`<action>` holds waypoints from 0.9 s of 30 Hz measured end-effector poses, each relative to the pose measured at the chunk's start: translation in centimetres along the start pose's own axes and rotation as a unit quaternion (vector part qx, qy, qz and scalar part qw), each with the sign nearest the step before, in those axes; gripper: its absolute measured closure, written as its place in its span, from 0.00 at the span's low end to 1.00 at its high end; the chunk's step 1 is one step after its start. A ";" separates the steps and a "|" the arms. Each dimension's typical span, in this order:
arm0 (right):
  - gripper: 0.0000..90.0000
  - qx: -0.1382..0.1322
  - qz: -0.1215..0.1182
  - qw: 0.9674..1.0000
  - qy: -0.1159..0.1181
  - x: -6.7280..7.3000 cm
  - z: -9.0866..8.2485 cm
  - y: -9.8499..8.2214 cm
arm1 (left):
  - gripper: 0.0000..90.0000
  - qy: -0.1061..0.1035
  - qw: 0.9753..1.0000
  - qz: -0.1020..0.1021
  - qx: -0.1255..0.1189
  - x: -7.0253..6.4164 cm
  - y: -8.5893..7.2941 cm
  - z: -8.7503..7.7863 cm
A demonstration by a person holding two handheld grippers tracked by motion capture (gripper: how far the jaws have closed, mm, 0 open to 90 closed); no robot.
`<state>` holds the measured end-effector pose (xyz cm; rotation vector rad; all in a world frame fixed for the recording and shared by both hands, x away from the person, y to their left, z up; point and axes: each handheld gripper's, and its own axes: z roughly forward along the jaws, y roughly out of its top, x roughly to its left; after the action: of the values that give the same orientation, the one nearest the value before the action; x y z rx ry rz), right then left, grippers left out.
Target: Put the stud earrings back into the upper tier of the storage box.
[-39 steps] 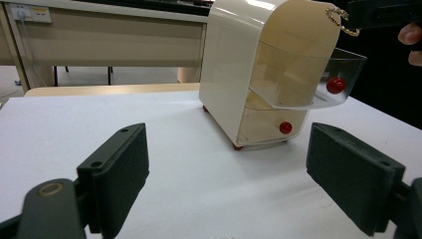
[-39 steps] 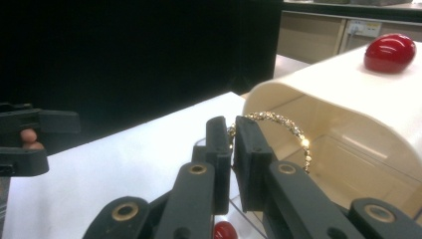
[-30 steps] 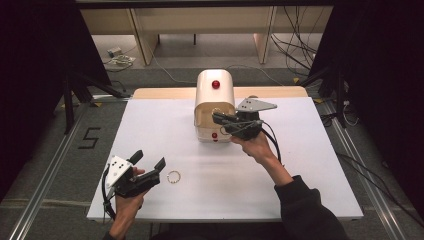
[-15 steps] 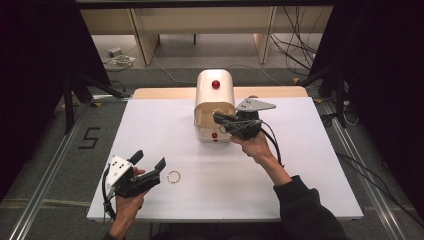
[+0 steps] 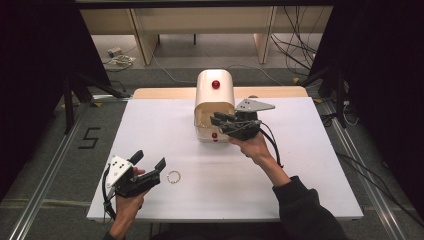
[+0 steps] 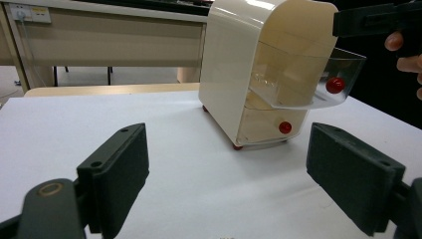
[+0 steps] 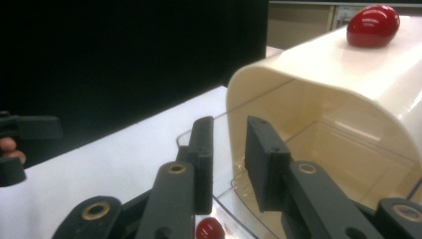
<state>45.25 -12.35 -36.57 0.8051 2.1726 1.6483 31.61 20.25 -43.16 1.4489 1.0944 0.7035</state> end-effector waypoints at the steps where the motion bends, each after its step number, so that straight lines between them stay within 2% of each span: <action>1: 0.80 -0.003 0.001 1.000 0.002 0.1 -0.1 0.1 | 0.18 0.000 1.000 0.000 -0.001 0.0 0.0 0.0; 9: 0.66 -0.013 -0.005 0.999 0.032 1.5 -0.2 0.6 | 0.18 0.001 1.000 0.001 -0.001 0.0 0.0 0.0; 12: 0.59 -0.009 -0.010 0.999 0.047 2.4 0.0 0.8 | 0.18 0.002 1.000 0.000 -0.004 0.0 0.1 -0.1; 16: 0.55 -0.006 -0.021 0.998 0.062 3.6 0.1 1.0 | 0.18 0.003 1.000 0.001 -0.003 0.0 0.0 -0.1; 27: 0.49 0.033 -0.055 0.994 0.083 6.5 1.9 -0.3 | 0.18 0.008 1.000 -0.002 -0.009 0.0 0.1 -0.1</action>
<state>41.00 -7.07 -36.77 0.5699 2.3497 1.6492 31.51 20.34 -43.06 1.4274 1.1000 0.7223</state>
